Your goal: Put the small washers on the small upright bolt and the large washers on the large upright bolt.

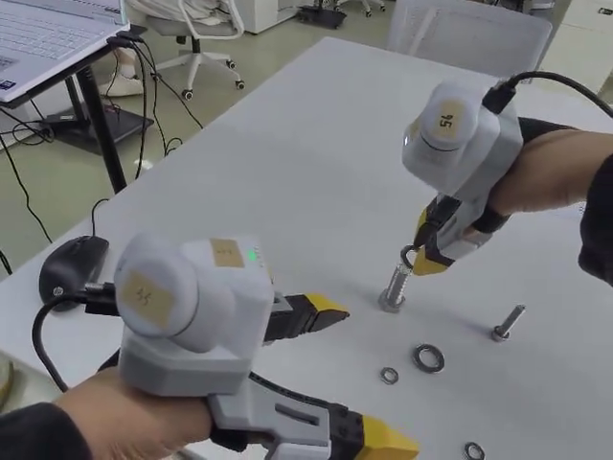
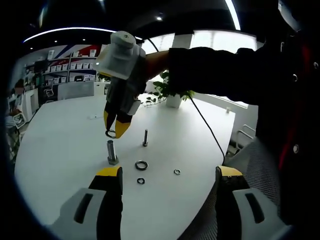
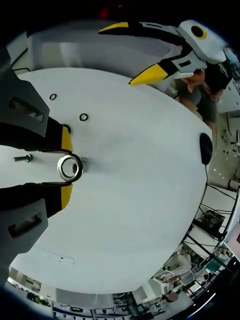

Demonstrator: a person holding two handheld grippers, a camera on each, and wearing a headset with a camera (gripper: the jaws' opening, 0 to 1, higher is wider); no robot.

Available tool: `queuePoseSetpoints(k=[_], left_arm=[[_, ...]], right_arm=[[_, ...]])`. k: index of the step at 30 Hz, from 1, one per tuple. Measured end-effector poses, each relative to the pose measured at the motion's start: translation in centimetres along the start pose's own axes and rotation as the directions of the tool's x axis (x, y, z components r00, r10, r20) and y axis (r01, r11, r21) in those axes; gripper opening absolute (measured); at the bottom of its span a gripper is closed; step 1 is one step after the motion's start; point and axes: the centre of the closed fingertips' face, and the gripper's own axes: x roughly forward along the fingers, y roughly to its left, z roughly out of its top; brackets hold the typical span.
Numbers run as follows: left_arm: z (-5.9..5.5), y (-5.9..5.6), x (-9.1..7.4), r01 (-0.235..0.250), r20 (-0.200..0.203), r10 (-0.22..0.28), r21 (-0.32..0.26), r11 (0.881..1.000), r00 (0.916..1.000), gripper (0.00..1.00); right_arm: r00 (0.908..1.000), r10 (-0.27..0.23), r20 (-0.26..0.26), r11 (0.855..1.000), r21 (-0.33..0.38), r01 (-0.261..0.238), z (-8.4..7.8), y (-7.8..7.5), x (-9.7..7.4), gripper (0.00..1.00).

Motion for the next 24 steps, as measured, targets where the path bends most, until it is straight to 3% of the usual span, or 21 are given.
queuePoseSetpoints(k=[24], left_arm=[[1.3, 0.8, -0.1, -0.026, 0.056, 0.025, 0.011, 1.000, 0.9981, 0.76]], right_arm=[[0.9985, 0.042, -0.033, 0.999, -0.005, -0.042, -0.1, 0.0, 1.7, 0.23]])
